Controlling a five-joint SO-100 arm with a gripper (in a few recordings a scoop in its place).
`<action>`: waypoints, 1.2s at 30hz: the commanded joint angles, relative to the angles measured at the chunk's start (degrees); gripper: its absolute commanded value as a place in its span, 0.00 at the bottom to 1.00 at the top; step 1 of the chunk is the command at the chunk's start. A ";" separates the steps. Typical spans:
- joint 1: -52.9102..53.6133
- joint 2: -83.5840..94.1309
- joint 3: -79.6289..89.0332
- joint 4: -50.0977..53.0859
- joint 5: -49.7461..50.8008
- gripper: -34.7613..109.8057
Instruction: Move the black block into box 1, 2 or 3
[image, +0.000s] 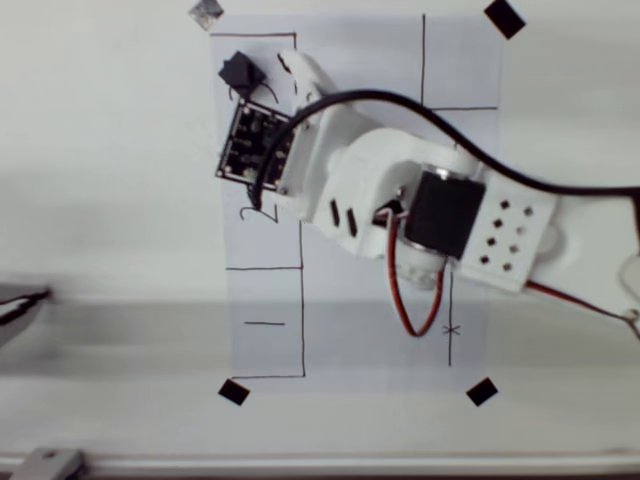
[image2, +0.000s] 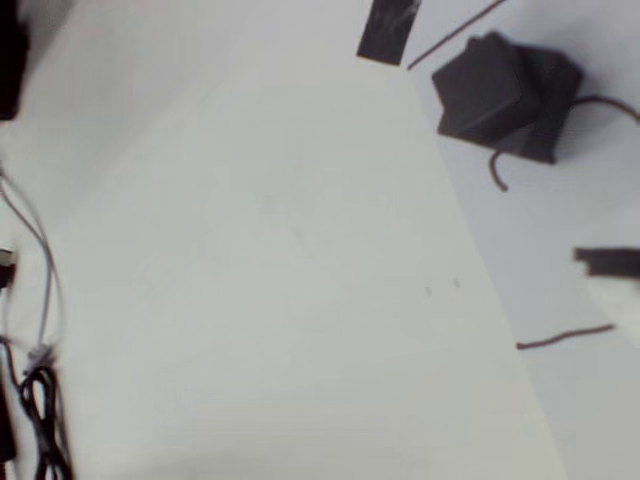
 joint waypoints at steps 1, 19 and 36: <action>-0.88 13.89 7.12 0.18 1.23 0.45; -8.44 52.38 47.55 0.18 4.57 0.45; -18.19 86.22 81.21 0.18 3.69 0.45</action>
